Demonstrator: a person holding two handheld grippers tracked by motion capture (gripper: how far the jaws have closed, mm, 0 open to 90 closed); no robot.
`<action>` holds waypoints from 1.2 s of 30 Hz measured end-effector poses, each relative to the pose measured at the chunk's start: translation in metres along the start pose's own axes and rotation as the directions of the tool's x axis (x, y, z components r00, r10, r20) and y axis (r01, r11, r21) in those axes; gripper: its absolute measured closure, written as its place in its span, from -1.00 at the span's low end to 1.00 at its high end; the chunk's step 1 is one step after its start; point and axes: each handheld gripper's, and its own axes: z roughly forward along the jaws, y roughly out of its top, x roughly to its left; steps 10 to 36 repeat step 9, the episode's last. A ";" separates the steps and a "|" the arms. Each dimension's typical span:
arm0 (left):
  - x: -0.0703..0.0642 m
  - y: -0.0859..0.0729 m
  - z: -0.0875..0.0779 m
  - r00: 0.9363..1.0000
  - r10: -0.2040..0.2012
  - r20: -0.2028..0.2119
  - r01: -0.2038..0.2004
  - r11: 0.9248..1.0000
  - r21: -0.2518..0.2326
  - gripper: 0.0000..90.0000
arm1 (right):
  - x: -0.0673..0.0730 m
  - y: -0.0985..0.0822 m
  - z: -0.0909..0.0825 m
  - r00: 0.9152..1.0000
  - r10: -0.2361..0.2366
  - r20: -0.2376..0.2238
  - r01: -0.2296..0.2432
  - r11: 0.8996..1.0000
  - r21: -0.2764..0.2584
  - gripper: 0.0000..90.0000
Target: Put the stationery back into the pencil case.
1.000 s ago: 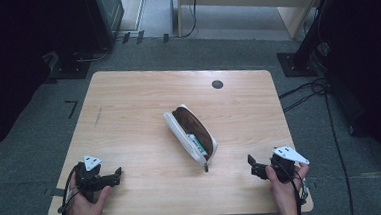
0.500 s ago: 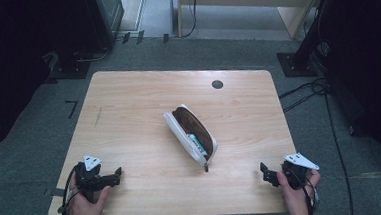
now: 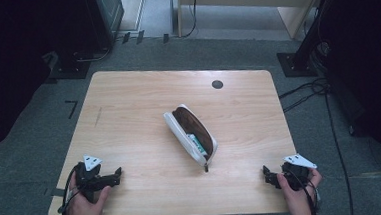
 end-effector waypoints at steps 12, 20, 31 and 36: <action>0.000 0.000 0.000 1.000 -0.001 -0.001 0.001 1.000 -0.001 -0.99 | 0.000 0.000 0.000 1.000 -0.002 0.001 0.002 1.000 -0.001 -0.98; 0.000 0.000 0.000 1.000 -0.001 -0.001 0.001 1.000 -0.001 -0.99 | 0.000 0.000 0.000 1.000 -0.002 0.001 0.002 1.000 -0.001 -0.98; 0.000 0.000 0.000 1.000 -0.001 -0.001 0.001 1.000 -0.001 -0.99 | 0.000 0.000 0.000 1.000 -0.002 0.001 0.002 1.000 -0.001 -0.98; 0.000 0.000 0.000 1.000 -0.001 -0.001 0.001 1.000 -0.001 -0.99 | 0.000 0.000 0.000 1.000 -0.002 0.001 0.002 1.000 -0.001 -0.98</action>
